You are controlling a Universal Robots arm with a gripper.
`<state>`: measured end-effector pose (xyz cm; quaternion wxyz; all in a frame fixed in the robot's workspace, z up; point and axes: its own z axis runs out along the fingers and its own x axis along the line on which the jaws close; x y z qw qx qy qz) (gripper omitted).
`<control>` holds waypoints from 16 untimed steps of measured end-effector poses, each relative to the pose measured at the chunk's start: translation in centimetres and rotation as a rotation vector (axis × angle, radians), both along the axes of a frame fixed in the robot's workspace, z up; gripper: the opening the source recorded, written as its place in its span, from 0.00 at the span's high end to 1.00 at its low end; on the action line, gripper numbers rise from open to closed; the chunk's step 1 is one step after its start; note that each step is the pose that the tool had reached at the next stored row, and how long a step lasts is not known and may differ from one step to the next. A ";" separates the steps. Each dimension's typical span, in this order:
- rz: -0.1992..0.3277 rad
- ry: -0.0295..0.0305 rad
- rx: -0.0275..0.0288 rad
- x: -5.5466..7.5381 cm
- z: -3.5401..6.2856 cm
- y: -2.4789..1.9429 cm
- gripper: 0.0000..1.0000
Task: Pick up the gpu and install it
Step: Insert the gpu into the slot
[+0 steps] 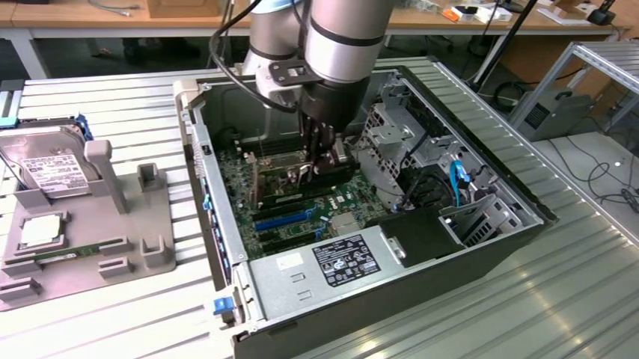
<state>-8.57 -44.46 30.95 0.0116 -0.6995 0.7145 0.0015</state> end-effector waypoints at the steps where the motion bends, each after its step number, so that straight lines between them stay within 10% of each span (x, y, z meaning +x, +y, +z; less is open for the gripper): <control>1: 0.000 -0.0002 -0.0010 -0.1 -0.05 -0.08 0.73; 16: 0.000 0.0000 -0.0195 -2.3 -1.55 -0.32 0.73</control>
